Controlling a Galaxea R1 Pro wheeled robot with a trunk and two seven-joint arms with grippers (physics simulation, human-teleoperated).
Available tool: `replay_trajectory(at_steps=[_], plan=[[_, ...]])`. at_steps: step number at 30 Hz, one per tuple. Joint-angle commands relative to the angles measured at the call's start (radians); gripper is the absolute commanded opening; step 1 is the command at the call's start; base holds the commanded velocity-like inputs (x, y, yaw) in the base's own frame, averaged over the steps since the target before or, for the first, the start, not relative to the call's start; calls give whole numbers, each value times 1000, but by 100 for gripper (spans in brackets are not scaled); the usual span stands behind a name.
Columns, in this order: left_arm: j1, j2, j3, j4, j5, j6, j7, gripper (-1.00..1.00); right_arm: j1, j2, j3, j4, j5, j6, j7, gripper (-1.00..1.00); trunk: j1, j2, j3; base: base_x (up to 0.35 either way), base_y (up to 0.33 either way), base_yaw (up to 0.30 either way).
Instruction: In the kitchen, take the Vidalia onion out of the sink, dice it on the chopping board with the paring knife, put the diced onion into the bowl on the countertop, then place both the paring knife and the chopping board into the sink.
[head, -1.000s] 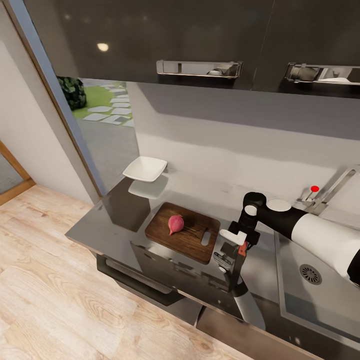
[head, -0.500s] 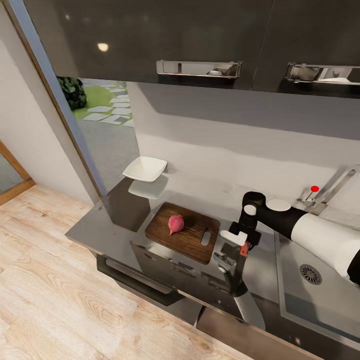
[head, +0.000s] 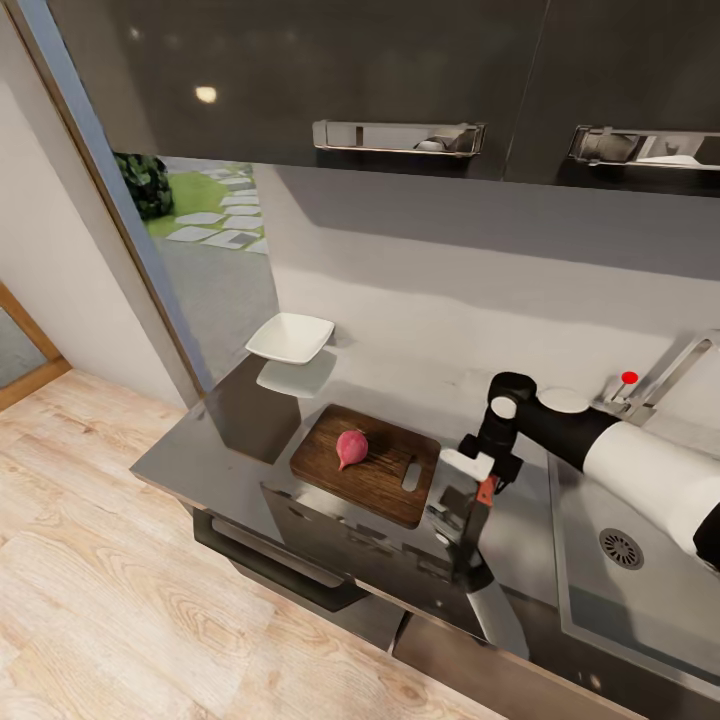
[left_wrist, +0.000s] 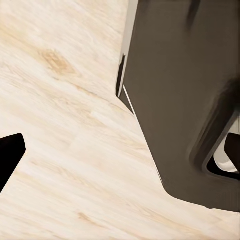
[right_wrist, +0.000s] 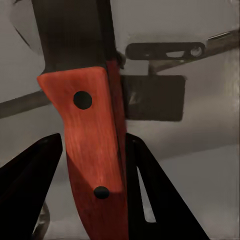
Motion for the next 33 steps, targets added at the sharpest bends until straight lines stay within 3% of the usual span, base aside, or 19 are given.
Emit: replay_trajectory(at_steps=[1, 4, 5, 11, 22, 30, 33], plan=[[-1, -1, -8, 3, 6, -5, 0, 100, -1, -1, -5, -2, 2, -5, 1, -100, 1, -2, -2, 0, 0, 0], [-1, -1, -8, 3, 6, -5, 0, 100, -1, -1, -49, -7, 2, -5, 5, -100, 1, -2, -2, 0, 0, 0], [-1, -1, -8, 3, 6, -5, -1, 100, -1, -1, -80, -24, 2, -5, 25, -100, 1, -2, -2, 0, 0, 0], [-1, 0, -8, 2, 6, -6, -1, 100, -1, -2, -91, -66, 3, 30, 70, -100, 1, -2, -2, 0, 0, 0], [-1, 0, -9, 3, 6, -7, -2, 100, -1, -3, -124, -98, 5, 105, 80, -100, 1, -2, -2, 0, 0, 0], [-1, 0, -10, 3, 6, -8, -2, 100, -1, -1, -127, -98, 69, 131, 78, -100, 1, -2, -2, 0, 0, 0], [-1, 0, -10, 3, 6, -8, -2, 100, -1, -1, -130, -98, 73, 132, 75, -100, 1, -2, -2, 0, 0, 0]])
